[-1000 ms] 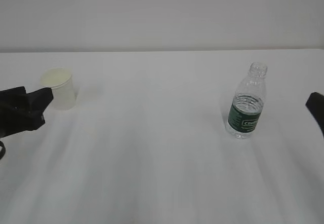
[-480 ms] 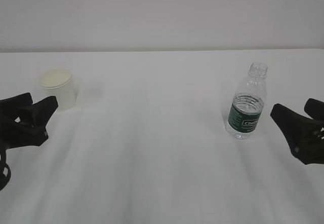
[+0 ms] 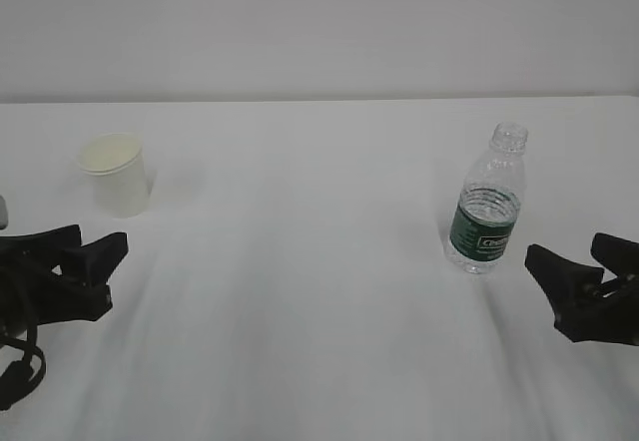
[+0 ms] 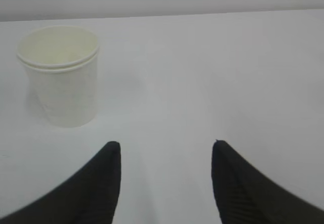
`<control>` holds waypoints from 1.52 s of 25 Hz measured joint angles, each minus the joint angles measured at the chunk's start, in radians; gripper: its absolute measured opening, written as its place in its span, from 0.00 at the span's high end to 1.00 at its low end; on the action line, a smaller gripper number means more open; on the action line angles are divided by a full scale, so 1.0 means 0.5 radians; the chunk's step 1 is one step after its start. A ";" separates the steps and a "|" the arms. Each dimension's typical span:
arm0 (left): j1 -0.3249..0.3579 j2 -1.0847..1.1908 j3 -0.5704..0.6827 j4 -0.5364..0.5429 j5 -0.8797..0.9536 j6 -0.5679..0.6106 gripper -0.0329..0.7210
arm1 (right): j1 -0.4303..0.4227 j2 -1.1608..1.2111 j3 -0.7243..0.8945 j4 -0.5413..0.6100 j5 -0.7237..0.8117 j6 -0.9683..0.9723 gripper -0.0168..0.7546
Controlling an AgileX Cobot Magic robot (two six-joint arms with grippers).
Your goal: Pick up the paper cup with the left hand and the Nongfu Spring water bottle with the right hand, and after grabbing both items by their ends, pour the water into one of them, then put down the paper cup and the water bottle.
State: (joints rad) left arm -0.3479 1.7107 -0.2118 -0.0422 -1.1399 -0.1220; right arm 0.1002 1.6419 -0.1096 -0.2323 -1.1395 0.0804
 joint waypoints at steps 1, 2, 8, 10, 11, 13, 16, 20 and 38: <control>0.000 0.004 0.000 -0.001 0.000 0.000 0.42 | 0.000 0.024 -0.008 0.010 0.000 -0.003 0.21; 0.000 0.004 0.000 0.004 0.000 0.000 0.42 | 0.000 0.044 -0.011 0.025 -0.003 -0.008 0.21; 0.000 0.004 0.000 0.014 -0.001 0.000 0.42 | 0.000 0.250 -0.120 0.057 -0.008 -0.082 0.20; 0.000 0.004 0.000 0.019 -0.001 0.000 0.43 | 0.000 0.340 -0.177 0.031 -0.008 -0.090 0.16; 0.000 0.004 0.000 0.019 -0.001 0.000 0.43 | 0.000 0.390 -0.209 0.021 -0.012 -0.090 0.14; 0.000 0.004 0.000 0.019 -0.001 0.000 0.43 | 0.000 0.484 -0.261 0.004 -0.012 -0.080 0.12; 0.000 0.004 0.000 0.029 -0.001 0.000 0.43 | 0.000 0.595 -0.333 -0.014 -0.012 -0.033 0.11; 0.000 0.004 0.000 0.033 -0.001 0.000 0.43 | 0.000 0.675 -0.419 -0.045 -0.012 -0.008 0.11; 0.000 0.004 0.000 0.035 -0.005 0.004 0.43 | 0.000 0.853 -0.750 -0.236 -0.016 0.105 0.11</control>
State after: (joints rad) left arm -0.3479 1.7128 -0.2118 -0.0249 -1.1422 -0.1201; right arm 0.1002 2.0681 -0.4844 -0.3502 -1.1475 0.1327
